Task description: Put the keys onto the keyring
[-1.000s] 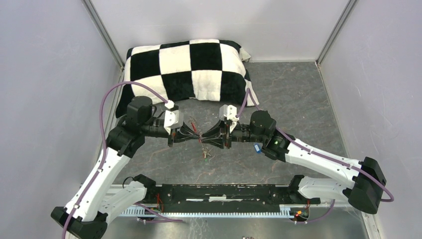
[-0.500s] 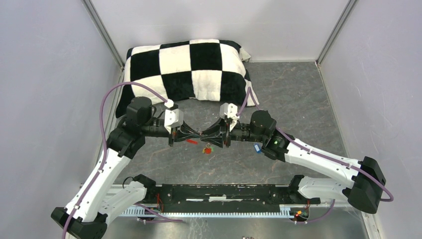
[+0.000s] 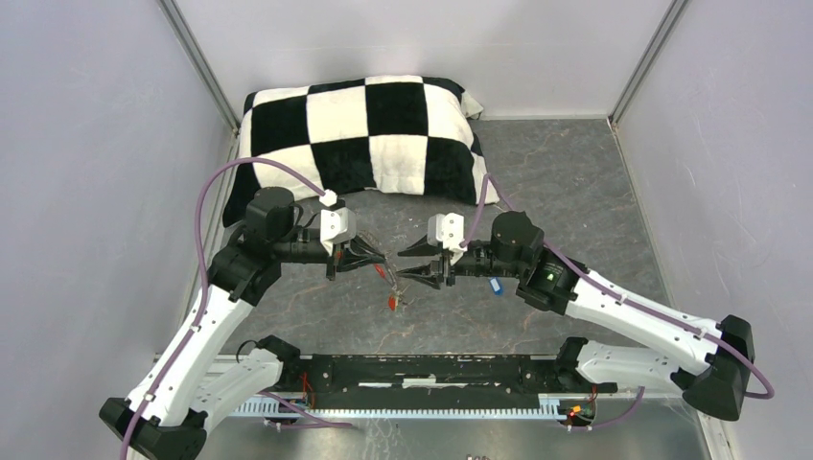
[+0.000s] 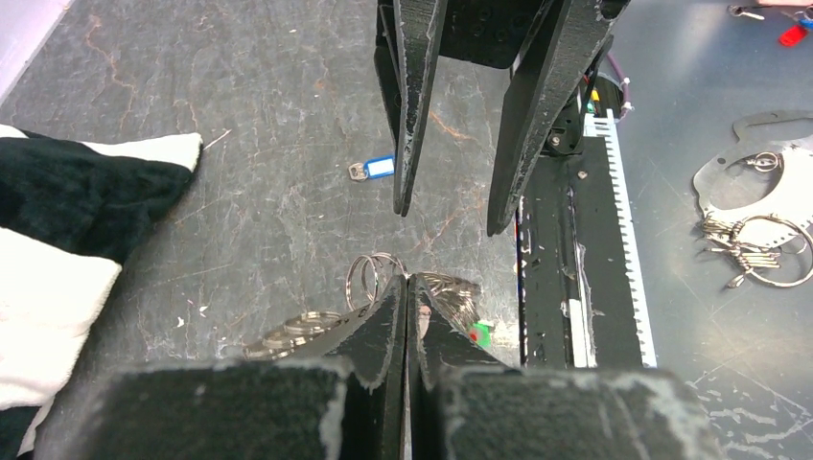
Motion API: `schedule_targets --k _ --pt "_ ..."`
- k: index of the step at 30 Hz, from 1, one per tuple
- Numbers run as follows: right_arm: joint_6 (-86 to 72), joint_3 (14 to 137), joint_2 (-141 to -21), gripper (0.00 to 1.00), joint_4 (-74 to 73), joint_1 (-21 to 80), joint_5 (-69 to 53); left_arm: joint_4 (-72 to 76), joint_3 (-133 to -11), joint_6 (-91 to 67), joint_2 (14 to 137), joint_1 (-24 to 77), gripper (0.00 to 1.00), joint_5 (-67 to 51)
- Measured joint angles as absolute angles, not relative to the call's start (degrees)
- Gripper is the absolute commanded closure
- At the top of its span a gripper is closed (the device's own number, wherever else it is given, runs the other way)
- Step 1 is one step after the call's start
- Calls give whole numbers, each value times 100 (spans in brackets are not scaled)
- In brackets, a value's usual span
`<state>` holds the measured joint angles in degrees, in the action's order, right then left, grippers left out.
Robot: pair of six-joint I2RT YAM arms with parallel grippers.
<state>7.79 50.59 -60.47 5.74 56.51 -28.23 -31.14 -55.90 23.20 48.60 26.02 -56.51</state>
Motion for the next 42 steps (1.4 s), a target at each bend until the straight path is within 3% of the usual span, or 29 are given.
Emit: schedule_targets --k 27,32,36,41,42 --pt "582 5153 -6514 66 1022 5651 -2974 -3116 -5590 2252 4840 2600 98 -5655" --pt "585 5166 -6587 76 1031 5651 -2963 -3116 -5590 2250 4836 2600 98 -5658" --pt "598 5216 -6637 97 1015 5651 -2926 -3116 -5590 2248 4825 2600 98 -5649" --pt "650 5249 -6637 99 945 5651 -2821 -3124 -5588 2246 4799 2600 98 -5607" --pt "661 5271 -6635 99 899 5653 -2799 -3124 -5590 2246 4797 2600 93 -5605"
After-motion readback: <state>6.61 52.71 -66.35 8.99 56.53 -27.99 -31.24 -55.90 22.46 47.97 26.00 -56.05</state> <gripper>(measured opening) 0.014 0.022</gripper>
